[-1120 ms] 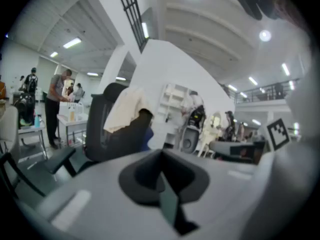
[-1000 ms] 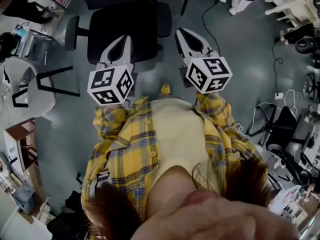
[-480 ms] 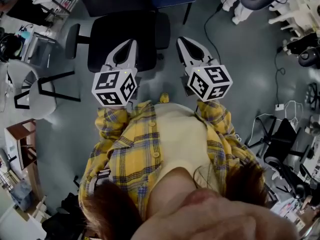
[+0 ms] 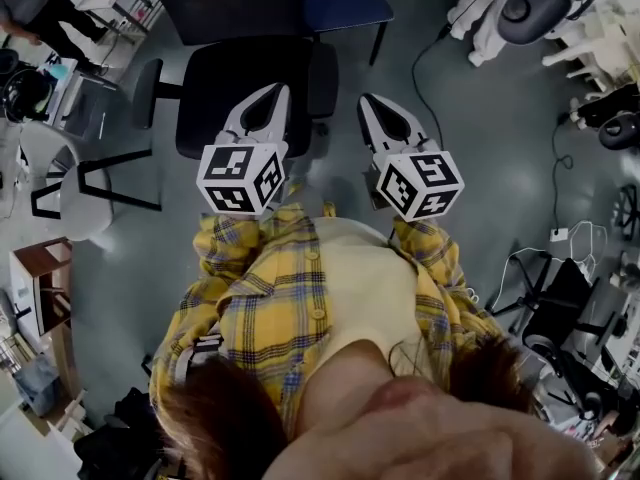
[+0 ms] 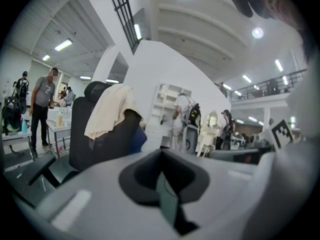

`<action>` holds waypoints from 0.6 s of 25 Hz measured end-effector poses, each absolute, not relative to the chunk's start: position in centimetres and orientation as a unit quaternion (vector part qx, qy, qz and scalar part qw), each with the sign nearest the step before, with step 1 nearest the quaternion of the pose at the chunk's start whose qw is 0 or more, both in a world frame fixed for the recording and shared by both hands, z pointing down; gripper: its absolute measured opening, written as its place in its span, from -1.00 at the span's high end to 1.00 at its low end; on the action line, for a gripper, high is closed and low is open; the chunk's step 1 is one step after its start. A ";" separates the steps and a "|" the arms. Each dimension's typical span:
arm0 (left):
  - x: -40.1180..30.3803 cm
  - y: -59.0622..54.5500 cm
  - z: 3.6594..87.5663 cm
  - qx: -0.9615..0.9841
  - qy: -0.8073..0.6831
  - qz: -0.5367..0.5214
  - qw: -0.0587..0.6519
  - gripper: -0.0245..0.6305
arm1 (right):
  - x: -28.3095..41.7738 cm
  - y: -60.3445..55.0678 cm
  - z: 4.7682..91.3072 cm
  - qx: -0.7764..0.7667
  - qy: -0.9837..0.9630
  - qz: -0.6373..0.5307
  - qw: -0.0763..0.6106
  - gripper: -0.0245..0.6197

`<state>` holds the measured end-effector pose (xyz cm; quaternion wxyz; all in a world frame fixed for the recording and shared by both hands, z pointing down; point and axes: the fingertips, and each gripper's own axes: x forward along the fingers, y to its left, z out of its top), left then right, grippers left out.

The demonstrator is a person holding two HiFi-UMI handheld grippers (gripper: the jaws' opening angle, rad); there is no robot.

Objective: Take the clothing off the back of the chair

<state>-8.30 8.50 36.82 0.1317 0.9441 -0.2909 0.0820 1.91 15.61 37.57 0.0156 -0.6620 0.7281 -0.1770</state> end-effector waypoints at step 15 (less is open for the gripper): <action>-4.9 0.6 37.4 0.948 -0.276 0.104 0.115 0.92 | 4.7 7.4 37.6 -0.660 0.728 -0.187 0.012 0.89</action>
